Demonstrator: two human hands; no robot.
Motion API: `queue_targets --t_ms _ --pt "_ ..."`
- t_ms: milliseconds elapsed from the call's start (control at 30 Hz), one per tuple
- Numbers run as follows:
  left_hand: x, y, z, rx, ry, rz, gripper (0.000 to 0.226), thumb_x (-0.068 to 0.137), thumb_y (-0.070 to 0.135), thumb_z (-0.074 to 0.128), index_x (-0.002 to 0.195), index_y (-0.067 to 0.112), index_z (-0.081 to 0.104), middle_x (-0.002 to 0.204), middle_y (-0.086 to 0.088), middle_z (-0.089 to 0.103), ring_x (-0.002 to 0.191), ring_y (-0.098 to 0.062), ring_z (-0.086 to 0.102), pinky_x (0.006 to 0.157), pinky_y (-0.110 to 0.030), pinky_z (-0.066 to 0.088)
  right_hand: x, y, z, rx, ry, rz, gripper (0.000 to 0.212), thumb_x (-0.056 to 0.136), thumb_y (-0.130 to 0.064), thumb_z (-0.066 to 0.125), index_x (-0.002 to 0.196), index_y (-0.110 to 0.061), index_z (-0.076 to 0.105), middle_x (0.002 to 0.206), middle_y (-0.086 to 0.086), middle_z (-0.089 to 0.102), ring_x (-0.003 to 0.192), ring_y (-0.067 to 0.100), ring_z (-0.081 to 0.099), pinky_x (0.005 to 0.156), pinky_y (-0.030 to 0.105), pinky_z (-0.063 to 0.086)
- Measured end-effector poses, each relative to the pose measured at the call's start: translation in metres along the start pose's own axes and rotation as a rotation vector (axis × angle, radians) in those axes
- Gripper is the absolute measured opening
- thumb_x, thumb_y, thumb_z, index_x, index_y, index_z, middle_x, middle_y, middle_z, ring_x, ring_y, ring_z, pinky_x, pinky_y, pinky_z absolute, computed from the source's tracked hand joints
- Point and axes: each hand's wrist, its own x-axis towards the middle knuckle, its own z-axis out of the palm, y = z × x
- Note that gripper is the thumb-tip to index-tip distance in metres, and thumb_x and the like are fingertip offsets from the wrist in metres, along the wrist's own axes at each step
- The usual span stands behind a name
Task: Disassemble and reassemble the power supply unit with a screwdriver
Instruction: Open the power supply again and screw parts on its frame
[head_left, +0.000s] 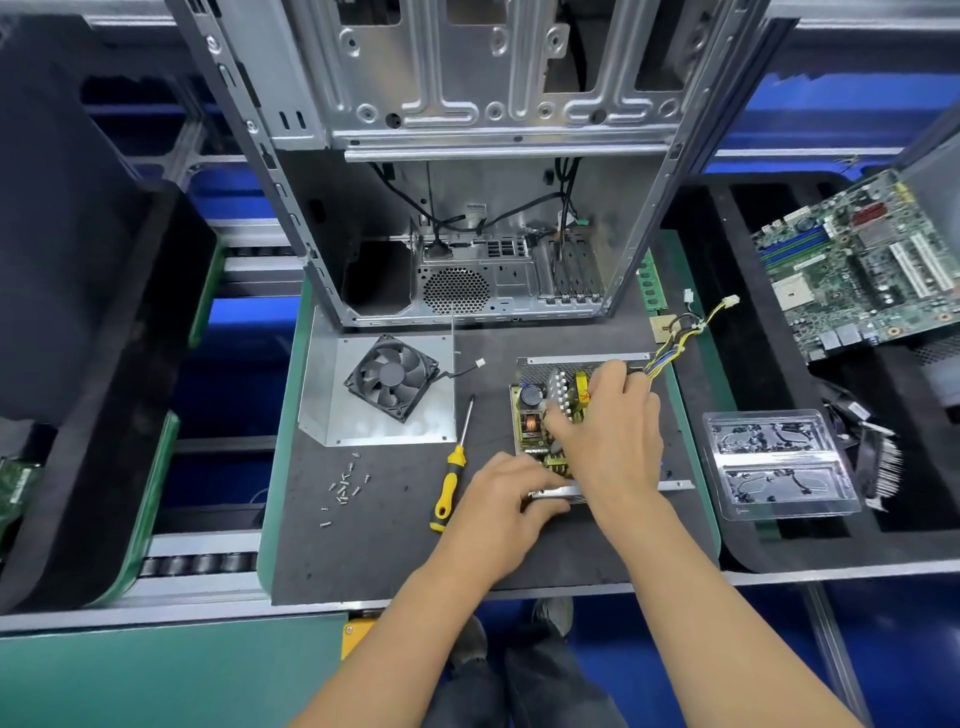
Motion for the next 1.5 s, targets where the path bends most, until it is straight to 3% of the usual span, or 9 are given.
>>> queue_targets --t_ms 400,500,600,767,867,1133,1200,1333,1500 --pt "-0.001 -0.003 0.002 -0.002 -0.006 -0.022 0.016 0.083 0.015 0.079 0.098 0.018 0.077 0.087 0.024 0.056 0.086 0.001 0.043 0.079 -0.008 0.034 -0.002 -0.003 -0.003 -0.034 -0.032 -0.018 0.053 0.083 -0.049 0.069 0.108 -0.009 0.045 0.110 0.012 0.047 0.096 0.034 0.046 0.069 0.036 0.040" --pt "-0.005 -0.009 -0.003 -0.141 -0.013 -0.110 0.029 0.079 0.019 0.083 0.100 0.038 0.076 0.087 0.025 0.062 0.092 -0.002 0.055 0.083 -0.011 0.043 0.001 0.008 -0.019 0.099 -0.033 -0.022 0.064 0.082 -0.066 0.062 0.110 -0.010 0.046 0.107 0.006 0.049 0.094 0.030 0.047 0.081 0.042 0.043" --pt "-0.010 -0.018 -0.021 -0.320 0.031 -0.224 0.053 0.068 0.025 0.090 0.103 0.058 0.067 0.097 0.019 0.066 0.098 -0.006 0.064 0.088 -0.019 0.054 0.023 0.050 -0.049 0.306 0.049 0.077 0.043 0.092 -0.053 0.059 0.106 -0.013 0.054 0.099 0.003 0.059 0.095 0.027 0.054 0.082 0.038 0.042" --pt "-0.013 -0.030 -0.040 -0.226 0.027 -0.243 0.058 0.052 0.060 0.086 0.106 0.058 0.064 0.102 0.022 0.069 0.100 -0.006 0.065 0.089 -0.016 0.051 0.049 0.127 -0.072 0.526 -0.609 0.380 0.031 0.093 -0.035 0.066 0.094 -0.005 0.070 0.086 0.009 0.073 0.068 0.015 0.063 0.065 0.028 0.052" --pt "-0.013 -0.023 -0.032 -0.071 -0.054 -0.134 0.056 0.059 0.069 0.080 0.110 0.054 0.060 0.109 0.025 0.063 0.106 -0.005 0.060 0.090 -0.014 0.046 0.046 0.138 -0.060 0.575 -0.868 0.413 0.030 0.088 -0.040 0.070 0.098 -0.012 0.073 0.087 0.004 0.075 0.072 0.013 0.067 0.068 0.026 0.054" --pt "0.007 0.010 -0.011 0.076 -0.014 0.014 0.078 0.062 0.065 0.080 0.129 0.038 0.050 0.137 0.017 0.041 0.133 -0.003 0.037 0.110 -0.015 0.027 0.039 0.143 -0.033 0.584 -0.956 0.311 0.007 0.089 -0.026 0.074 0.089 -0.019 0.072 0.076 0.000 0.066 0.059 0.010 0.060 0.053 0.020 0.047" --pt "0.018 0.018 -0.011 0.153 -0.035 0.097 0.082 0.065 0.067 0.078 0.134 0.032 0.051 0.141 0.016 0.041 0.136 -0.007 0.036 0.113 -0.026 0.030 0.040 0.142 -0.030 0.559 -0.922 0.258 0.008 0.089 -0.026 0.073 0.087 -0.019 0.073 0.075 0.001 0.063 0.059 0.010 0.053 0.048 0.019 0.040" --pt "0.032 0.029 -0.003 0.276 -0.055 0.187 0.069 0.070 0.055 0.081 0.129 0.025 0.060 0.136 0.008 0.050 0.129 -0.022 0.046 0.104 -0.050 0.041 0.045 0.144 -0.031 0.503 -0.927 0.174 0.023 0.086 -0.039 0.074 0.086 -0.017 0.072 0.058 -0.012 0.059 0.050 0.002 0.047 0.046 0.013 0.034" --pt "0.035 0.033 0.010 0.347 -0.083 0.216 0.038 0.076 0.037 0.082 0.109 0.019 0.071 0.111 0.007 0.067 0.104 -0.018 0.058 0.087 -0.044 0.047 0.050 0.142 -0.036 0.544 -0.984 0.138 0.025 0.079 -0.040 0.081 0.085 -0.017 0.075 0.059 -0.010 0.063 0.053 0.004 0.053 0.049 0.018 0.037"
